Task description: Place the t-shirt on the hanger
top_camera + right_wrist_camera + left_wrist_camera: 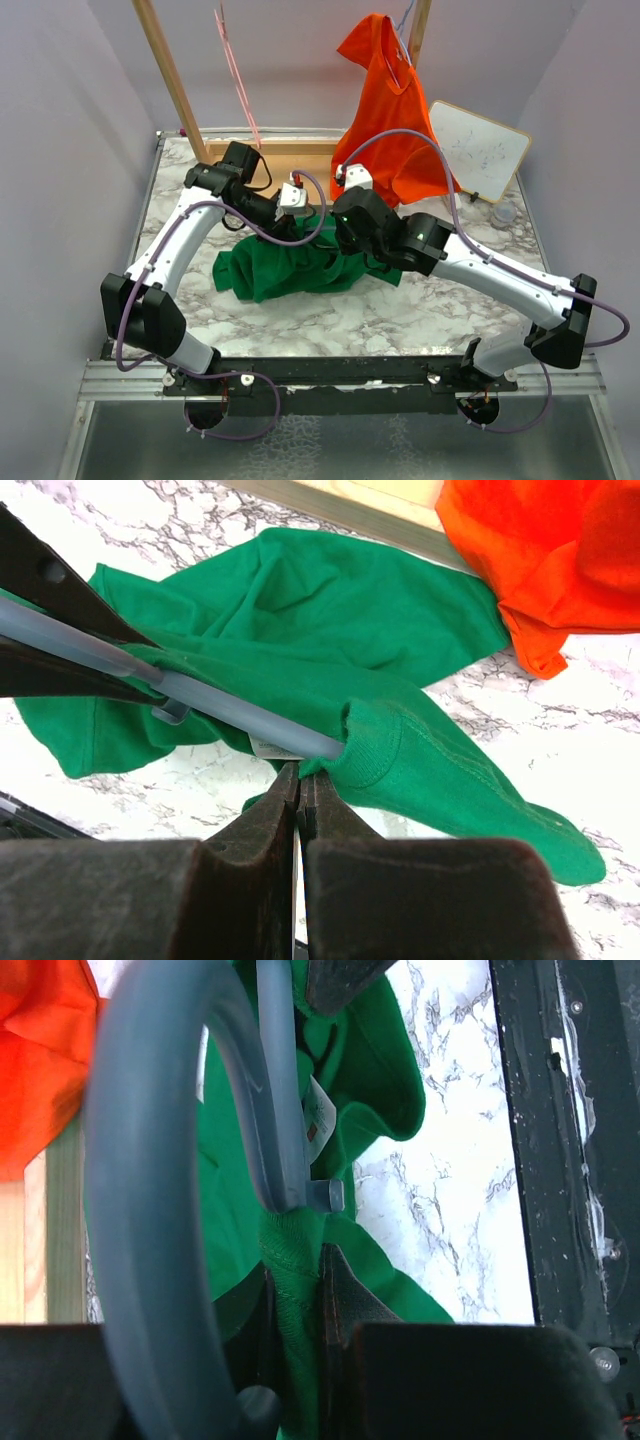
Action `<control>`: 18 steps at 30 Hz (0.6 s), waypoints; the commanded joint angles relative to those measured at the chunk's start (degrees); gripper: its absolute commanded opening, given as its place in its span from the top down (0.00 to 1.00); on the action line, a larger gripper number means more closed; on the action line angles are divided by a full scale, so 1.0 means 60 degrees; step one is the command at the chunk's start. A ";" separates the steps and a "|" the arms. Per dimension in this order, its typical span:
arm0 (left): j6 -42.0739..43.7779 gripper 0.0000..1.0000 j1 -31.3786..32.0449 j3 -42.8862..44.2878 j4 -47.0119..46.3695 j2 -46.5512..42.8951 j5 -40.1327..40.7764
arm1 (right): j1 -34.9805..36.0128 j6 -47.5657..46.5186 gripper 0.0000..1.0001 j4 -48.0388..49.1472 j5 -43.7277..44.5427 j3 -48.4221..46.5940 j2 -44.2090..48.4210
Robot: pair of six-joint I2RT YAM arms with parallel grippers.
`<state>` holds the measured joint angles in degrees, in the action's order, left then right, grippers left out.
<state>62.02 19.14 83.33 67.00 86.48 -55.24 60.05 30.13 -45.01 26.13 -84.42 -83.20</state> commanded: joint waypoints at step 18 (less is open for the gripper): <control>-0.0413 1.00 0.0139 0.0861 0.0256 0.0305 -0.1106 | -0.0094 -0.0413 0.99 0.1200 -0.1393 -0.0005 0.0174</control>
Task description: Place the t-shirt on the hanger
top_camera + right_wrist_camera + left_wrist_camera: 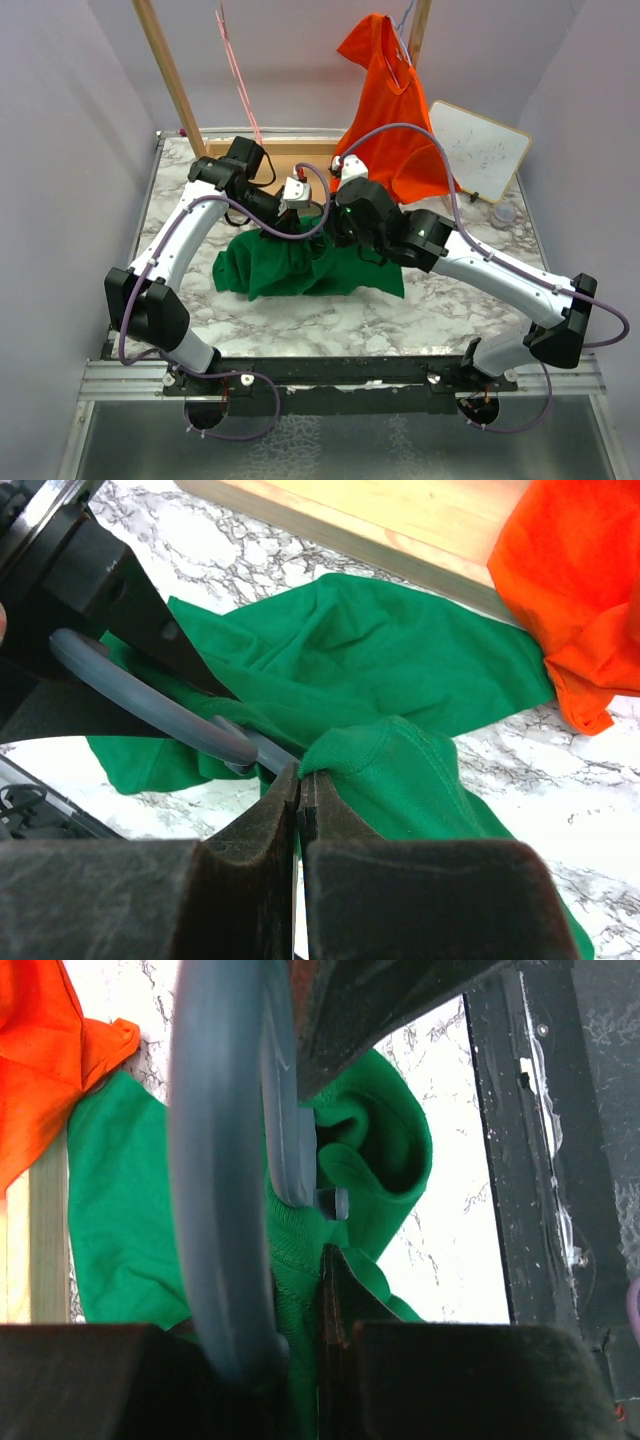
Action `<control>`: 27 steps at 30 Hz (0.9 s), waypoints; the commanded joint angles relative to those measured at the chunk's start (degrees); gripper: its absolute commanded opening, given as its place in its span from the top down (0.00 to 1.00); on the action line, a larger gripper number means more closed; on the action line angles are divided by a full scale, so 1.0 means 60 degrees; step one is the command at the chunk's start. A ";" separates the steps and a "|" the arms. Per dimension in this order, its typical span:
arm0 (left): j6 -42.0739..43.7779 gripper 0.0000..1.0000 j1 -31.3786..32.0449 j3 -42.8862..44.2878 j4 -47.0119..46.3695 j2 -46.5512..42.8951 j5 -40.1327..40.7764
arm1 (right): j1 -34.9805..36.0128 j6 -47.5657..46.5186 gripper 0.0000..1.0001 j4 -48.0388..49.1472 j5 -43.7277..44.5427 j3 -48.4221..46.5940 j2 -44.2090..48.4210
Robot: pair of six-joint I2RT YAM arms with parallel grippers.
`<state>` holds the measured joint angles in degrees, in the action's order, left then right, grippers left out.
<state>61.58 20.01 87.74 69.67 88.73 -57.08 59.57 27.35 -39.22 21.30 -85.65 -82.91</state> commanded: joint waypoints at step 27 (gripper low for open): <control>0.1659 1.00 -0.0118 0.0952 0.1938 0.0464 -0.1958 | -0.0191 -0.2605 0.36 -0.1539 -0.1527 0.1029 0.2644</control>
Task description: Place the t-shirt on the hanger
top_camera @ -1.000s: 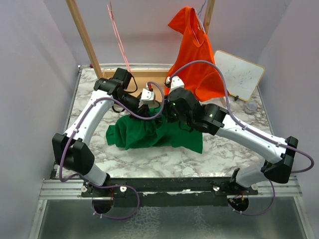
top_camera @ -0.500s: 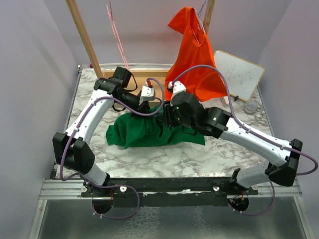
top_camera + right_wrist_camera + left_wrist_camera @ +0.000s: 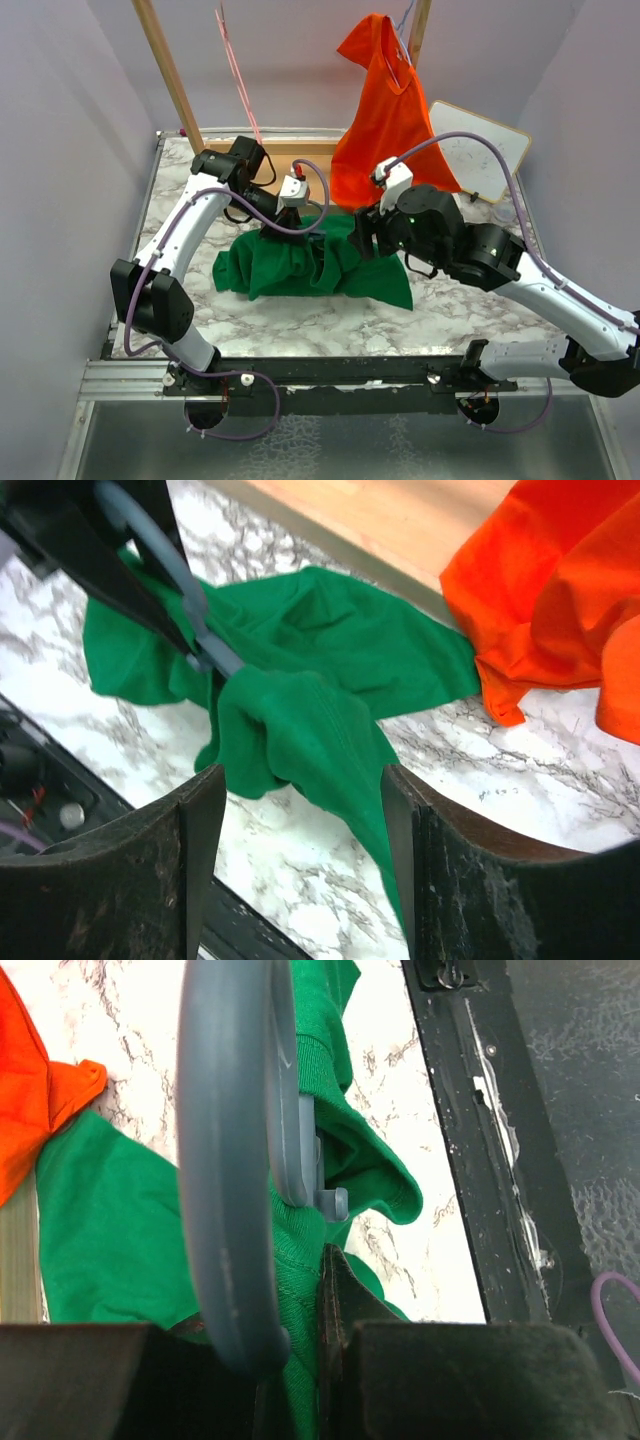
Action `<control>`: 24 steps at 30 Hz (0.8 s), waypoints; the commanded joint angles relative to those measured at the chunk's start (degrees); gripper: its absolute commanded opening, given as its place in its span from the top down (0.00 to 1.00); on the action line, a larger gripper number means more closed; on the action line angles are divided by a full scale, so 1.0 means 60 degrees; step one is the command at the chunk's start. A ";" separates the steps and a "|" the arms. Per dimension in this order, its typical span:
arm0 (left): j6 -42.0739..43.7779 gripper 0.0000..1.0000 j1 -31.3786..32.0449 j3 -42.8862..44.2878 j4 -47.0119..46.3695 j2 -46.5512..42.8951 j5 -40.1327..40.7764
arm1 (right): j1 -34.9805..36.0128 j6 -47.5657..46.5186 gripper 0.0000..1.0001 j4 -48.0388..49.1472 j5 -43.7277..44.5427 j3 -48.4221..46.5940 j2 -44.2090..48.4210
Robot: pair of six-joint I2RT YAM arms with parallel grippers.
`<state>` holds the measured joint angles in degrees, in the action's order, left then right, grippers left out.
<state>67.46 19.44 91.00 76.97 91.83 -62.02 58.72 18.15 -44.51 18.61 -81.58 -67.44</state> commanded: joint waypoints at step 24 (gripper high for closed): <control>0.0317 1.00 0.0299 0.0424 0.0539 -0.0282 -0.1624 | -0.0064 -0.2693 0.99 0.1348 -0.1188 0.1728 -0.0510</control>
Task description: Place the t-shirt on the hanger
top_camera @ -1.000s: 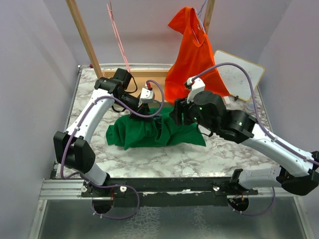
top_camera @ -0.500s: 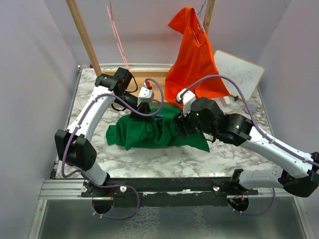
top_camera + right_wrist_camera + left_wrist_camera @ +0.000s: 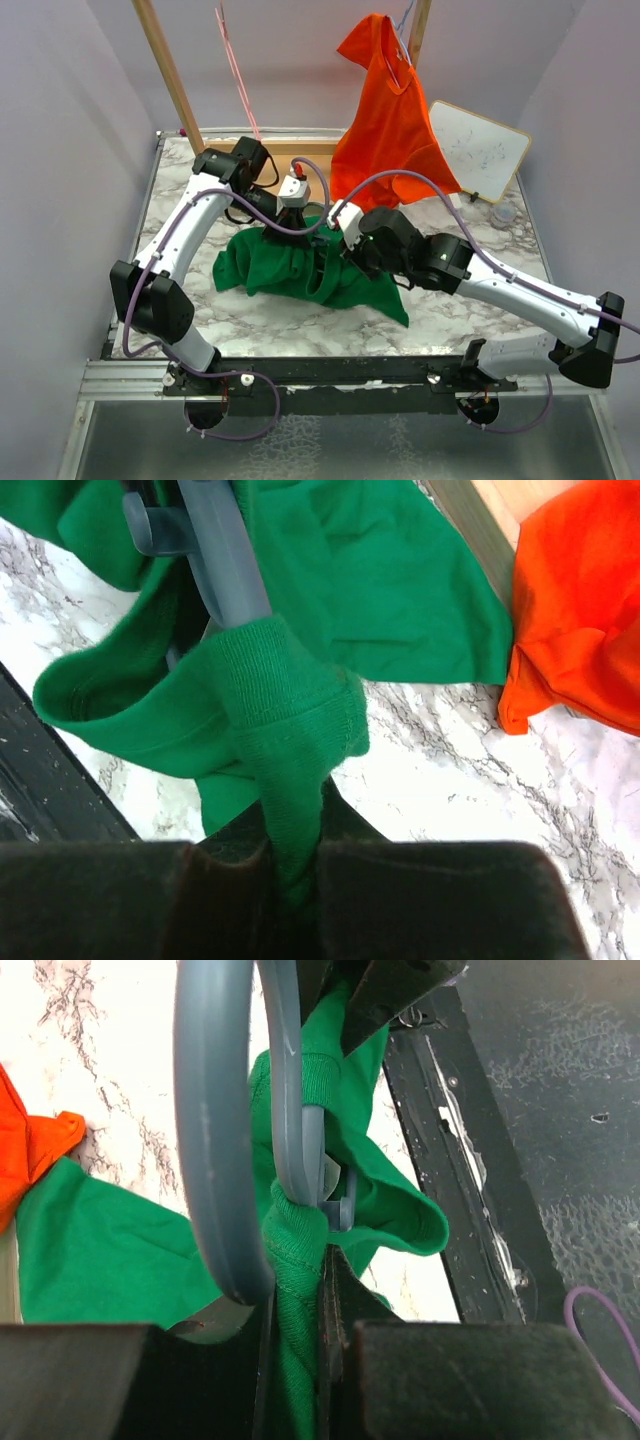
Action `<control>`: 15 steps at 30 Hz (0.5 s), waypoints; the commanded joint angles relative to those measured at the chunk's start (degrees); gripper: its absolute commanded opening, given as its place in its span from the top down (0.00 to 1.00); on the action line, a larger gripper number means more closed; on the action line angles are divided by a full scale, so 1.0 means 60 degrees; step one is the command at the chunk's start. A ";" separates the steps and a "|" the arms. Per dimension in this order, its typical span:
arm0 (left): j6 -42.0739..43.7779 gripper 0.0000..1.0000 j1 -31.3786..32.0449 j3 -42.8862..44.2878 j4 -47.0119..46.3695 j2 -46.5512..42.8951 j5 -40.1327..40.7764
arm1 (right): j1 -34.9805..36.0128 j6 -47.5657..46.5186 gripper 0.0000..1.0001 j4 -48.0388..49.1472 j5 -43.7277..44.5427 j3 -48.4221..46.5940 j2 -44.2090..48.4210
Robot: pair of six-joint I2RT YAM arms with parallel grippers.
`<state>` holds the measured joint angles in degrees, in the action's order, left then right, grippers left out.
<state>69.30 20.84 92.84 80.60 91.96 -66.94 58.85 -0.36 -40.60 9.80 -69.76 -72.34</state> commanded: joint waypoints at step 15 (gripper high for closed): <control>-0.8002 0.06 -0.0628 -0.2004 -0.8527 -0.2654 0.3011 | -0.0082 0.1678 0.99 -0.1012 0.1090 -0.0462 0.1319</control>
<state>33.95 16.95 80.47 41.93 80.47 -56.66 58.74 6.15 -47.00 14.76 -72.36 -64.05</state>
